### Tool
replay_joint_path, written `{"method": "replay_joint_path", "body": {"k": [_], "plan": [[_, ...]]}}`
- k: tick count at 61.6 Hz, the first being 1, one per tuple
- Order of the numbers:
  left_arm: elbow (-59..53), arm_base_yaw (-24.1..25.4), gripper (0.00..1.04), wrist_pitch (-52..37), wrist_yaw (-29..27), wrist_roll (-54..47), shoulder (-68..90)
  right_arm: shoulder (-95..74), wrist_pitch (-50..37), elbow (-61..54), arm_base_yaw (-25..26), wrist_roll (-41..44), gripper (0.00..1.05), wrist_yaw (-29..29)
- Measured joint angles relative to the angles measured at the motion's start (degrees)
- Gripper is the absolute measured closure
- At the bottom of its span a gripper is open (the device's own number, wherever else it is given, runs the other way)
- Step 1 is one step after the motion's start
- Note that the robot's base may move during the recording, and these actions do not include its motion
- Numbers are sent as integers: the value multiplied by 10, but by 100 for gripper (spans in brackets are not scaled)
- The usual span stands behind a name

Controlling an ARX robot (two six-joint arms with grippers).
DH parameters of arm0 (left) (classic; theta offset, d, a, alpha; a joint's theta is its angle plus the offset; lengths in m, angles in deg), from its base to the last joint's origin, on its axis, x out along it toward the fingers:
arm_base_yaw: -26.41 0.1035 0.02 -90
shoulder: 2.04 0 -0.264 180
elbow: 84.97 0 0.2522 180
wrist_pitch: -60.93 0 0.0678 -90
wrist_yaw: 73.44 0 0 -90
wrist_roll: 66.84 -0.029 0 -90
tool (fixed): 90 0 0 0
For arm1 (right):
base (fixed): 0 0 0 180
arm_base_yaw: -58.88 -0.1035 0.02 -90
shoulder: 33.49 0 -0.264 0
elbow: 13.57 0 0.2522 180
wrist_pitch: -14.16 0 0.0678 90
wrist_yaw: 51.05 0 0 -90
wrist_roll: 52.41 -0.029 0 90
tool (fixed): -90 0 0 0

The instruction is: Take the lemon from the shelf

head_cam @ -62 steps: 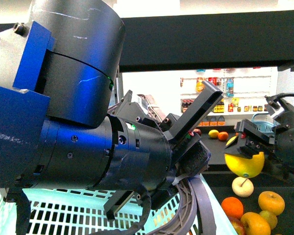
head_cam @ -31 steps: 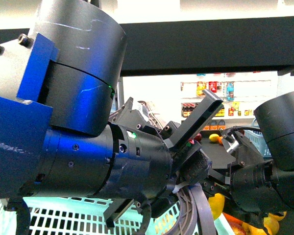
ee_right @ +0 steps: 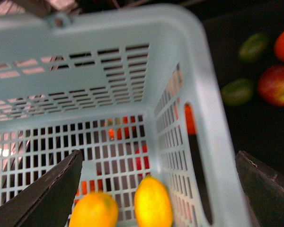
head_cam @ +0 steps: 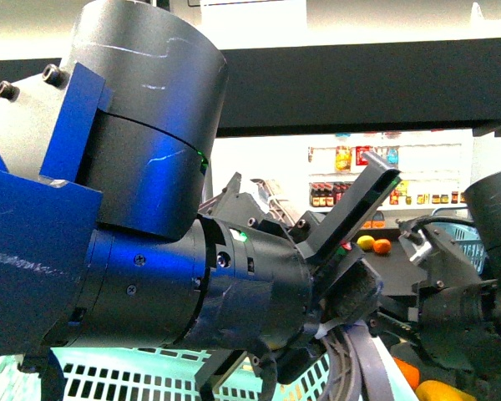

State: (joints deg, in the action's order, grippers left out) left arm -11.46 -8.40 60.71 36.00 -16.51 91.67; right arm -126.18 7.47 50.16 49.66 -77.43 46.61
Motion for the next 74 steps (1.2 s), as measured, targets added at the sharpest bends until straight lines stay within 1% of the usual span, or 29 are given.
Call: {"method": "replay_joint_path", "body": {"k": [3, 10, 13, 19, 21, 27, 28, 30, 31, 37, 39, 43, 44, 48, 51, 53, 57, 61, 62, 74], "plan": [[0, 0, 93, 0, -6, 0, 0, 38, 0, -15, 18, 10, 7, -10], [0, 7, 93, 0, -21, 6, 3, 158, 0, -61, 63, 57, 7, -59], [0, 9, 93, 0, -22, 5, 3, 197, 8, -78, 75, 71, 7, -67], [0, 9, 93, 0, -26, 3, 3, 296, 42, -133, 97, 104, 7, -73], [0, 9, 93, 0, -27, 2, 3, 358, 70, -168, 104, 125, 7, -75], [0, 10, 93, 0, -29, 2, 3, 485, 128, -225, 113, 158, 8, -89], [0, 10, 93, 0, -30, 2, 3, 497, 126, -232, 111, 161, 9, -89], [0, 10, 93, 0, -29, 1, 3, 556, 120, -264, 104, 190, 17, -84], [0, 10, 93, 0, -29, 1, 3, 563, 122, -267, 103, 193, 17, -83], [0, 9, 93, 0, -25, 1, 3, 688, 179, -326, 93, 223, 33, -73], [0, 9, 93, 0, -23, 2, 3, 736, 189, -350, 93, 229, 40, -77], [0, 9, 93, 0, -24, 5, 3, 786, 208, -360, 93, 235, 50, -78], [0, 9, 93, 0, -24, 5, 3, 793, 214, -361, 93, 236, 52, -78], [0, 9, 93, 0, -23, 0, 3, 828, 228, -380, 93, 240, 64, -76], [0, 9, 93, 0, -23, 1, 3, 837, 228, -389, 93, 242, 71, -76], [0, 9, 93, 0, -24, 4, 3, 843, 227, -398, 93, 244, 79, -76], [0, 9, 93, 0, -26, 3, 3, 850, 225, -408, 93, 245, 88, -76], [0, 9, 93, 0, -26, 2, 3, 858, 222, -419, 93, 245, 101, -76], [0, 9, 93, 0, -26, 2, 3, 861, 220, -422, 93, 248, 102, -77], [0, 9, 93, 0, -25, 2, 3, 881, 214, -450, 93, 247, 102, -76]]}}
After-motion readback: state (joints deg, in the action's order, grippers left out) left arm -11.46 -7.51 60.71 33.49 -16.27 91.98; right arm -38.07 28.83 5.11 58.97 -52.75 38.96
